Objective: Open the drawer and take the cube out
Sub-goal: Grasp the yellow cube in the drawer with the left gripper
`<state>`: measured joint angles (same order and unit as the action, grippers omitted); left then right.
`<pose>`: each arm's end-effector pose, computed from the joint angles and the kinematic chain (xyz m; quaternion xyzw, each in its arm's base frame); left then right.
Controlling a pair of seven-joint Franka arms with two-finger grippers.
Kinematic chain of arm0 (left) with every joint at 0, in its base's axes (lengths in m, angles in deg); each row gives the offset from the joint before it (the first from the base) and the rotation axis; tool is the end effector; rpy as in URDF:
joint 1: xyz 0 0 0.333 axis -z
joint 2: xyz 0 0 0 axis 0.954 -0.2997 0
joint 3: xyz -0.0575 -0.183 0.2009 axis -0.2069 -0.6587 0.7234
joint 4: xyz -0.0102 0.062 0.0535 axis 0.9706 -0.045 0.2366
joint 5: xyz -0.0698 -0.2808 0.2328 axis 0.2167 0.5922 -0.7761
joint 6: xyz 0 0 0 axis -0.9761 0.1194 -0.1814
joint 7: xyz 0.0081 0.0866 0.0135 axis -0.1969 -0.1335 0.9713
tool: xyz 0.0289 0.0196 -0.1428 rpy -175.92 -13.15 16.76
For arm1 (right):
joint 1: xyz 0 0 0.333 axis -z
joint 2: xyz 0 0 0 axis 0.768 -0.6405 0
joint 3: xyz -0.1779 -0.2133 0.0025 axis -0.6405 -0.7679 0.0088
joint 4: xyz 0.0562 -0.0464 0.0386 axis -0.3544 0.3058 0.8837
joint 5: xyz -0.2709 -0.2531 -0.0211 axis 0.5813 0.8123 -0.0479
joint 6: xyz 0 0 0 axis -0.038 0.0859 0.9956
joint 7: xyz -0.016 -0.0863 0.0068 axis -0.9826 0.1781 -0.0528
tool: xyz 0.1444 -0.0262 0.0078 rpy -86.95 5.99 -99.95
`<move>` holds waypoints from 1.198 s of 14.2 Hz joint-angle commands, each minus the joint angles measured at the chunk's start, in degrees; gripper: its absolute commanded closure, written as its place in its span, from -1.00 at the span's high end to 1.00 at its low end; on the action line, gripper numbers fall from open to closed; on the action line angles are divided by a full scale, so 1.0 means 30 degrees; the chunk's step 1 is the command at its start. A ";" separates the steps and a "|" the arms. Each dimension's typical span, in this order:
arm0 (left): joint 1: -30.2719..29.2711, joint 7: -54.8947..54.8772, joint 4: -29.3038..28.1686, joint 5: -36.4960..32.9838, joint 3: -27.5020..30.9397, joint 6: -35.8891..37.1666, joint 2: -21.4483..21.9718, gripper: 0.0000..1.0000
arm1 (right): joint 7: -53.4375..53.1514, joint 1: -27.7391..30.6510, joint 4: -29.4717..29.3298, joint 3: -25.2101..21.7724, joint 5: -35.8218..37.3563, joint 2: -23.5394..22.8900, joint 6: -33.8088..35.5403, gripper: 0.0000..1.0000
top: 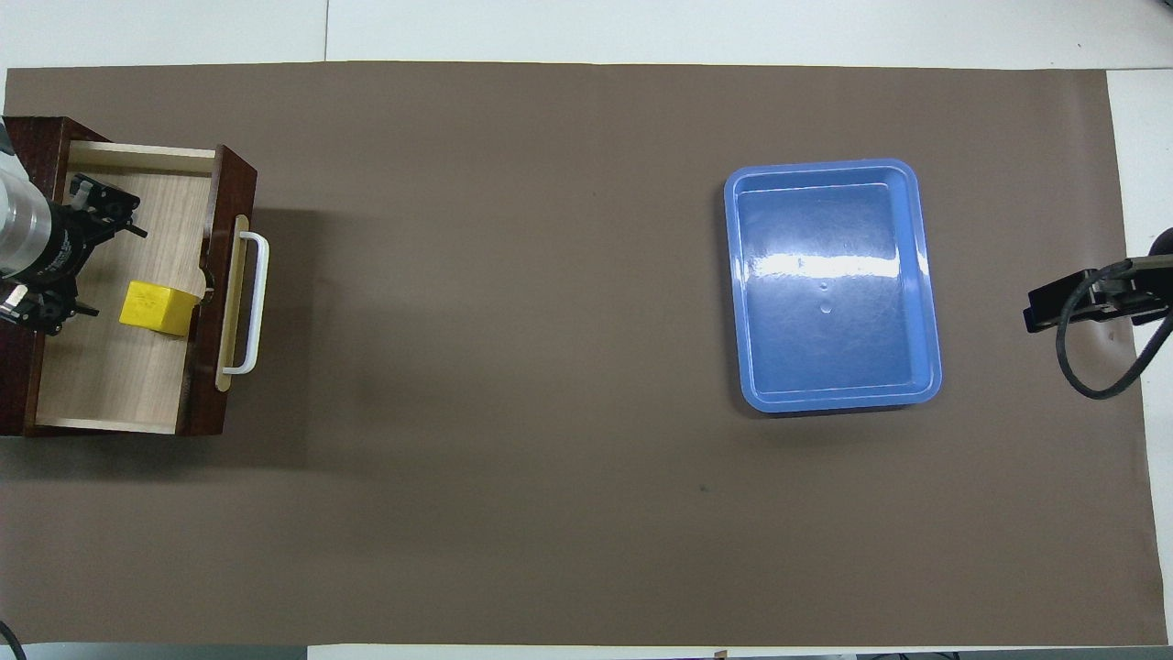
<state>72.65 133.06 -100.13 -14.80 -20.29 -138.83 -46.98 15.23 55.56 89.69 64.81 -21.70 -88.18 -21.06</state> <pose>0.5607 0.0146 0.4267 -0.8500 -0.5208 -0.0544 0.0574 0.5104 -0.0275 0.5181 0.9978 0.0181 -0.0636 0.0091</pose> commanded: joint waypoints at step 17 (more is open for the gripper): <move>-0.1583 0.6799 -0.4311 0.2252 -0.0153 -0.3930 0.1225 -0.23 | -1.1509 -0.0828 0.4042 0.0179 -0.4112 0.1961 -0.2046 1.00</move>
<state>68.60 152.11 -111.85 -9.25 -20.33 -149.48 -44.49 -13.31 53.49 97.38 65.28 -31.18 -85.14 -24.59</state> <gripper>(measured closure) 0.229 0.000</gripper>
